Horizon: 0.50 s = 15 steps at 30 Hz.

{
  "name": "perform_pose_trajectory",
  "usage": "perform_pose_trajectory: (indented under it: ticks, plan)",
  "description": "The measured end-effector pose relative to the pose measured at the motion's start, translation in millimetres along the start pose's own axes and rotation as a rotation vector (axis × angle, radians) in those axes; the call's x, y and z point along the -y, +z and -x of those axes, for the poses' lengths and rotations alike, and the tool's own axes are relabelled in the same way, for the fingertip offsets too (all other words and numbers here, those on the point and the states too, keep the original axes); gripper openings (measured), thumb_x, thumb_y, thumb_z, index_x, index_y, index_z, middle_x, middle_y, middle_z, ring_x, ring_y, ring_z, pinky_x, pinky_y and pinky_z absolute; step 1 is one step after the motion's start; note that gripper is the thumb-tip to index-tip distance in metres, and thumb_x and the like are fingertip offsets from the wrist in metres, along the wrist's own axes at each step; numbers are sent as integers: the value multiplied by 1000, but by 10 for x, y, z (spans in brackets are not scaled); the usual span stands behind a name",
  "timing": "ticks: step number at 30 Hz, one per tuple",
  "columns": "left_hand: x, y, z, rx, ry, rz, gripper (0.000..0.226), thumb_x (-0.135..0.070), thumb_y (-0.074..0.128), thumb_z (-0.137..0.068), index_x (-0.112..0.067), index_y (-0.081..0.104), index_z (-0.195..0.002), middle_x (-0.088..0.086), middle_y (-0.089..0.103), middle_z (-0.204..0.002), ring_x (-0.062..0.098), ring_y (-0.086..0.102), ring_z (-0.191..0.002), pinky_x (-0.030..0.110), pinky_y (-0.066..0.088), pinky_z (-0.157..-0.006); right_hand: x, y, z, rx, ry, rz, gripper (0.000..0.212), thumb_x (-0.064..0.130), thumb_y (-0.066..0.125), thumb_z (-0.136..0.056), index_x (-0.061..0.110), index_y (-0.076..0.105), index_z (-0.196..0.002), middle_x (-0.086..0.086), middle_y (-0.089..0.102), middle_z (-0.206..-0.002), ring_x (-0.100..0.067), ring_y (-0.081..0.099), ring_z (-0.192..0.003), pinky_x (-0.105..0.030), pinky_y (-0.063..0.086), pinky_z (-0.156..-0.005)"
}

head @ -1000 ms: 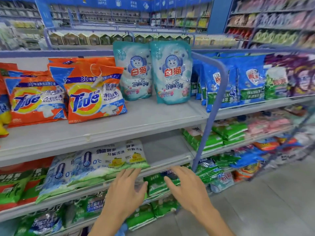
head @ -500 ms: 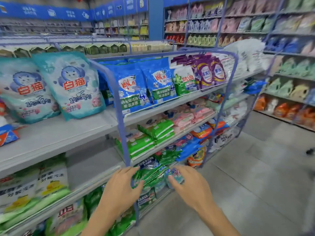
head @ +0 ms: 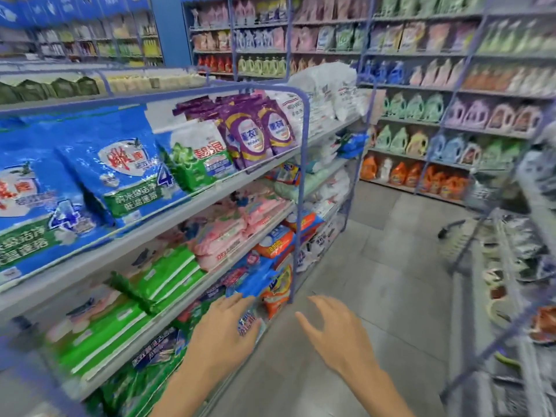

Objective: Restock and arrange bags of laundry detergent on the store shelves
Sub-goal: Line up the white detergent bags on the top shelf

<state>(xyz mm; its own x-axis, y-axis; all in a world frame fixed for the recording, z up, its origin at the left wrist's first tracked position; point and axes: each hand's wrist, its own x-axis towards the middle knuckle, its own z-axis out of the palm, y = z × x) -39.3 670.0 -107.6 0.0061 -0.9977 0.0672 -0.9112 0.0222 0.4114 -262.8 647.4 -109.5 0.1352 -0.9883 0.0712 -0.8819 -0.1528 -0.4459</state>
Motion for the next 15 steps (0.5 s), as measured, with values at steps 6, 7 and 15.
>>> perform_pose_trajectory:
  ticks: [6, 7, 15]
  plan:
    - [-535, 315, -1402, 40, 107, 13, 55, -54, 49, -97, -34, 48, -148, -9, 45, -155, 16, 37, -144, 31, 34, -114, -661, -274, -1082, -12, 120, 29, 67, 73, 32, -94, 34, 50, -147, 15, 49, -151, -8, 41, -142, -24, 30, -114]
    - [-631, 354, -1620, 38, 132, 21, 54, -53, 52, -95, -31, 54, -145, -7, 50, -151, 18, 42, -141, 31, 36, -113, -783, -325, -1267, -21, 129, 30, 61, 67, 38, -98, 34, 49, -148, 14, 47, -154, -9, 39, -144, -25, 29, -115]
    - [-1241, 794, -3191, 92, 213, 8, 56, -54, 52, -94, -29, 54, -144, -5, 51, -150, 18, 44, -140, 32, 36, -114, -1593, -667, -2500, -79, 222, 12, 54, 61, 44, -100, 33, 51, -146, 14, 51, -149, -9, 42, -140, -26, 32, -112]
